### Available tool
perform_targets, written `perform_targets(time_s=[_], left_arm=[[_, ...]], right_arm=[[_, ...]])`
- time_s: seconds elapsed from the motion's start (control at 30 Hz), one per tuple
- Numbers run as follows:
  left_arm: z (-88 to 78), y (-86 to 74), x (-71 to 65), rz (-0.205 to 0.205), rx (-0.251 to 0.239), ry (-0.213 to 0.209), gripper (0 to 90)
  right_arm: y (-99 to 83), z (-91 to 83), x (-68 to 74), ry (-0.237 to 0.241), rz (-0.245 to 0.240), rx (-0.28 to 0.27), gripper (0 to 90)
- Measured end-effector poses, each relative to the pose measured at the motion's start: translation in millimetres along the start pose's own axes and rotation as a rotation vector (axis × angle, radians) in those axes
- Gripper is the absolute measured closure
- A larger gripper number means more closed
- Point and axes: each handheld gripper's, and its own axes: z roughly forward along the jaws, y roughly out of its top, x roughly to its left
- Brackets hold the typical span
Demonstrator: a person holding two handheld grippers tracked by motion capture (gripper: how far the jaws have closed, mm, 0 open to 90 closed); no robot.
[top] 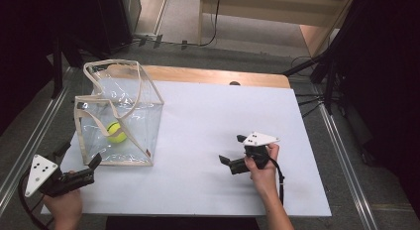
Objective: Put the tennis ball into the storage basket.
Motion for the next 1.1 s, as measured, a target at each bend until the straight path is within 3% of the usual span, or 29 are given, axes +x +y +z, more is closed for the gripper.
perform_targets(time_s=[0.43, 0.73, 0.93, 1.1], left_arm=[[0.6, 0.0, -0.8, 0.009, 0.008, 0.008, 0.0], [0.7, -0.1, -1.1, 0.012, 0.013, 0.005, 0.0], [0.8, 0.0, -1.6, 0.017, 0.010, 0.004, 0.0], [0.9, -0.1, -1.5, 0.016, 0.010, 0.004, 0.0]], right_arm=[[-24.9, -27.5, -15.2, -0.049, 0.050, -0.007, 0.0], [-36.2, -44.6, -24.1, -0.093, 0.070, -0.009, 0.0], [-42.4, -56.9, -31.2, -0.090, 0.096, -0.022, 0.0], [-46.8, -68.5, -35.9, -0.115, 0.112, -0.026, 0.0]])
